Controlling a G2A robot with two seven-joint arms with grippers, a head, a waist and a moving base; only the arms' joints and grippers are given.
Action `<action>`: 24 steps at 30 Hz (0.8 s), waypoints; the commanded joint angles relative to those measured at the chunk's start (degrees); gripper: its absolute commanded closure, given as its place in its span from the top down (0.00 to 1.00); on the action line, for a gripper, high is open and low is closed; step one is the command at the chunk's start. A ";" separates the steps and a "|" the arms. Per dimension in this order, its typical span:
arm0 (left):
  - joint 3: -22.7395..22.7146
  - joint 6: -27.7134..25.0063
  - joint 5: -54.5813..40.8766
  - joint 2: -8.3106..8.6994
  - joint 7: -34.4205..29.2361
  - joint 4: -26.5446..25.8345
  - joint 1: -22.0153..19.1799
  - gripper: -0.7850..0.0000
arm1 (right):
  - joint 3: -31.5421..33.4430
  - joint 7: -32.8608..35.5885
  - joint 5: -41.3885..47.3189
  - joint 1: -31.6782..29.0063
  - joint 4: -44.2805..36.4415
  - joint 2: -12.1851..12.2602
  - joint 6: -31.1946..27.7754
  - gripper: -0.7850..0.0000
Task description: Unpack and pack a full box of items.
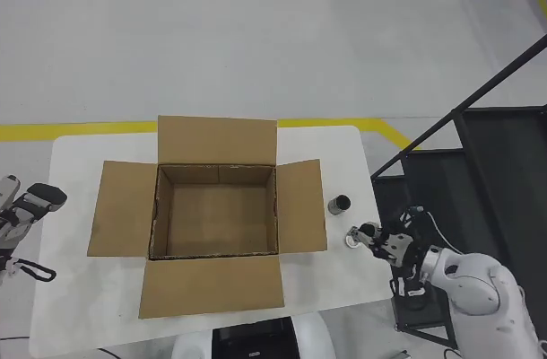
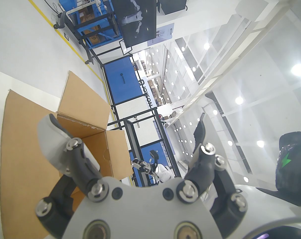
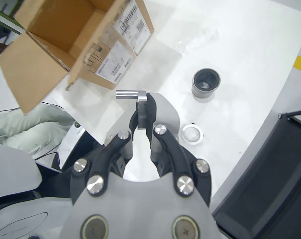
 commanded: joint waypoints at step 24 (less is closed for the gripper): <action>0.00 0.00 0.00 0.00 0.00 0.00 0.00 1.00 | -21.97 -3.08 -34.51 10.83 14.87 0.34 12.64 0.00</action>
